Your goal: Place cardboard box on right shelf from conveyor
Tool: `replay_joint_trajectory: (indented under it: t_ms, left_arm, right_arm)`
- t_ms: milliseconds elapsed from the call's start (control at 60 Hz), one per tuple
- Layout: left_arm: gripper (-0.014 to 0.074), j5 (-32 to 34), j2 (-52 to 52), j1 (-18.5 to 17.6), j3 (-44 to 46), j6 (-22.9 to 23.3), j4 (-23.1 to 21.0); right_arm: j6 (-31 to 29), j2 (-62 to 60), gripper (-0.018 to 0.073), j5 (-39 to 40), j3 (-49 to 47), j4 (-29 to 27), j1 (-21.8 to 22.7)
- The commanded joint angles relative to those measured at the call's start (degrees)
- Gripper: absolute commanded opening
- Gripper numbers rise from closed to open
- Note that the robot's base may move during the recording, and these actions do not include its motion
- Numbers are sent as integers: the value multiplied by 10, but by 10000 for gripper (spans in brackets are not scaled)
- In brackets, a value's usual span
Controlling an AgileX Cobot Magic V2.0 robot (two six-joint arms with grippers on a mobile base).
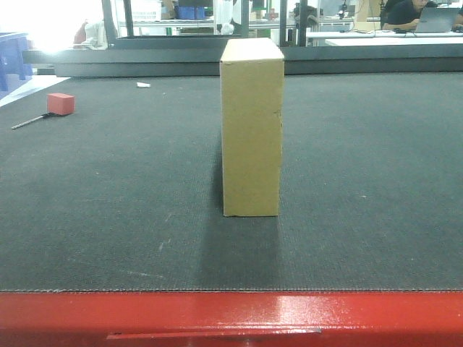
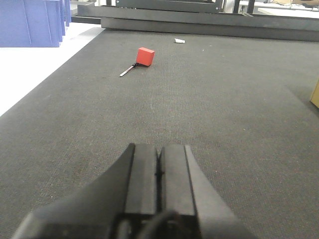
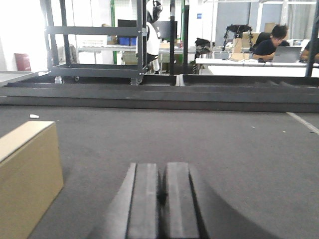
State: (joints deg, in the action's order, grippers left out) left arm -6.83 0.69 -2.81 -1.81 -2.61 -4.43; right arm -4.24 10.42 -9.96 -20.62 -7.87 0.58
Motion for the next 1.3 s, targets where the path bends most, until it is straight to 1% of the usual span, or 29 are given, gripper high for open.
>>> replay_joint_trajectory:
  t_ms: [0,83,150,167,217,300,384,584,734,801,917,984,1101,1201,1284]
  left_arm:
    - [-116,49,8,0,-5,0,-3]
    - [-115,49,8,0,-5,0,-3]
    - [-115,49,8,0,-5,0,-3]
    - [-116,49,8,0,-5,0,-3]
    - [-116,49,8,0,-5,0,-3]
    - [-115,49,8,0,-5,0,-3]
    - [-116,49,8,0,-5,0,-3]
    - [-116,49,8,0,-5,0,-3]
    - [-116,49,8,0,-5,0,-3]
    - [-116,49,8,0,-5,0,-3]
    - [-116,49,8,0,-5,0,-3]
    - [-116,49,8,0,-5,0,-3]
    - [-116,49,8,0,-5,0,-3]
    - [-115,49,8,0,-5,0,-3]
    - [-116,49,8,0,-5,0,-3]
  right_arm:
    - [1,70,316,33,-66,6,-13]
    - [1,134,509,31,-110,6,-36]
    - [1,191,631,21,-155,7,-58]
    - [1,203,646,18,-165,8,-65]
    - [1,249,631,-3,-207,18,-81]
    - [2,329,634,-43,-280,38,-110]
    - [6,401,634,-84,-356,46,-142]
    - [46,572,634,-224,-557,53,-249]
    - [119,688,634,-316,-693,90,-309]
    - [169,736,634,-360,-744,117,-329]
    - [287,808,634,-439,-833,174,-353]
    - [341,844,634,-482,-873,203,-366]
    - [398,889,634,-523,-915,250,-386]
    - [432,909,634,-531,-923,281,-398]
    - [457,918,634,-534,-923,291,-402]
